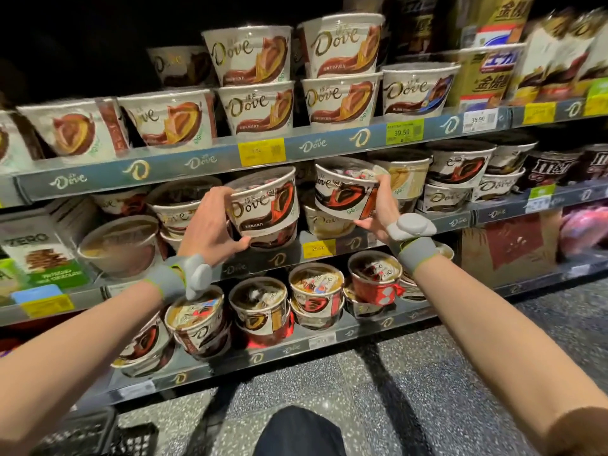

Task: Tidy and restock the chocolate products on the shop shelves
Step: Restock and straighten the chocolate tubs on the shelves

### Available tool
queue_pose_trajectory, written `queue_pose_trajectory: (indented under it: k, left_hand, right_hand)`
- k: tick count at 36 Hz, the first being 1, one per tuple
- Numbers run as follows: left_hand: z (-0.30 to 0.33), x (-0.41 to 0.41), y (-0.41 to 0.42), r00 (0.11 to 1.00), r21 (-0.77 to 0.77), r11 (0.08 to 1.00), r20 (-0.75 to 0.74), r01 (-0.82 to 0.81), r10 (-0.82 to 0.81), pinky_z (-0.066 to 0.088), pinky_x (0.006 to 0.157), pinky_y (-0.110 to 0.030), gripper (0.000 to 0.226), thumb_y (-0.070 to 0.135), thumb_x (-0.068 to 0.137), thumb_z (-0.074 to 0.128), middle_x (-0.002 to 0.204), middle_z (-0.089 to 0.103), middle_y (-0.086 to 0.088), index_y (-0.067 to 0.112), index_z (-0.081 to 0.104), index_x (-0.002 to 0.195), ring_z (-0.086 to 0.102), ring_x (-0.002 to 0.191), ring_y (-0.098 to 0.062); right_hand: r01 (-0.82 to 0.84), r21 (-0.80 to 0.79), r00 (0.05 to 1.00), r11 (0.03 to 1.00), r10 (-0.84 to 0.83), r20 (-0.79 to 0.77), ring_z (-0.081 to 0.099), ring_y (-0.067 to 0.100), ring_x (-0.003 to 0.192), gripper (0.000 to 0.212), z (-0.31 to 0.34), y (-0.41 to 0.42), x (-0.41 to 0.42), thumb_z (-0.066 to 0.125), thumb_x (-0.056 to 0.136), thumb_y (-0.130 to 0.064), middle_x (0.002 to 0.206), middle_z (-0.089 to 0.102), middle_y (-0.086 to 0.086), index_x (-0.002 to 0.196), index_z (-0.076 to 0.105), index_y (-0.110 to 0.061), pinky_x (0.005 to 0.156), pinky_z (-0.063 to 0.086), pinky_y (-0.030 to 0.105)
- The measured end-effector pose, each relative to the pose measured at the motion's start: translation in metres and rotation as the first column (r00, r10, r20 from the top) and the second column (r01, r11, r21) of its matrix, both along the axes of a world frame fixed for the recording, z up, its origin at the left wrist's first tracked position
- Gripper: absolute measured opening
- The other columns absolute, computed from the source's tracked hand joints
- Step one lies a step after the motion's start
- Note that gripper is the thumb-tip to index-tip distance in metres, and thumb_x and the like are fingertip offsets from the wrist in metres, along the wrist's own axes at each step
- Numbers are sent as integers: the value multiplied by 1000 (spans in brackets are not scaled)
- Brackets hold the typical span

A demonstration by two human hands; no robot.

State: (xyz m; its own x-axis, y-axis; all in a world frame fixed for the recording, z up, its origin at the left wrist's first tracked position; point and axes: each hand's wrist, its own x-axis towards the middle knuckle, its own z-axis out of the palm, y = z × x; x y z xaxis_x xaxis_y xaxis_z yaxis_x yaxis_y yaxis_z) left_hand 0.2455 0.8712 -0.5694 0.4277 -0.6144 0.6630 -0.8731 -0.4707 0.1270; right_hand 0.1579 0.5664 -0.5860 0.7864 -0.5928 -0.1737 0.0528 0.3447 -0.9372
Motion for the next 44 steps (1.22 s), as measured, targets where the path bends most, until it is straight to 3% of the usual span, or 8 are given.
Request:
queue_pose_trajectory:
  k: [8,11,15,20,28,33,38,44]
  left_hand:
    - [-6,-19,13,1000,26,999,-6,29,-29,36,92,-29,75,30,68,73,115,49,-18,-5,40,126,48,104,-30]
    - [-10,-27,31,998,21,999,-48,42,-40,36,90,-25,73,27,69,75,113,48,-16,-3,41,125,48,103,-28]
    - [-16,-31,50,991,-23,997,-111,74,-76,39,96,-29,75,27,71,75,123,44,-11,5,35,131,45,112,-23]
    - [-16,-31,74,991,-15,998,-121,59,-60,27,99,-10,74,36,74,72,122,46,-14,1,37,129,44,111,-21]
    - [-19,-28,96,998,7,1000,-56,3,-3,28,98,-13,79,40,71,70,119,47,-17,1,35,129,44,108,-21]
    - [-22,-39,121,998,-13,1000,-67,-3,2,26,100,-8,82,40,69,73,119,47,-11,-3,38,129,40,107,-9]
    - [-37,-51,181,983,-44,999,-183,-13,5,40,102,-32,91,42,66,79,133,34,15,2,34,135,42,123,-13]
    - [-53,-76,247,943,-124,961,-256,-249,211,26,99,-4,92,14,60,88,127,34,38,29,34,133,34,117,18]
  right_hand:
    - [42,-54,998,998,-44,-49,65,31,101,97,-9,-2,-24,40,55,-82,123,61,9,131,49,-24,62,57,42]
    - [39,-65,998,997,-42,-46,66,26,97,98,-6,17,-29,34,52,-83,120,61,7,130,49,-26,68,56,41]
    - [17,-78,1000,997,-16,6,58,30,112,74,-13,21,-27,24,77,-75,130,57,7,129,51,-31,80,54,53]
    - [-9,-78,1000,997,7,-29,52,31,121,77,-13,33,-21,20,79,-75,138,51,6,135,45,-30,86,51,50]
    - [-98,-116,995,988,93,-45,57,25,104,67,-11,59,-25,10,95,-62,125,53,8,137,43,-21,98,44,55]
    - [-189,-118,977,975,175,-122,57,32,113,73,-16,71,-27,13,92,-67,127,58,14,134,50,-20,87,52,50]
    - [-376,-171,915,911,337,-223,62,29,101,66,-31,97,-27,13,96,-59,117,64,12,127,54,-17,72,56,44]
    - [-613,-263,788,745,548,-281,56,33,114,76,-50,168,-6,25,85,-76,129,57,18,121,58,-18,91,49,39]
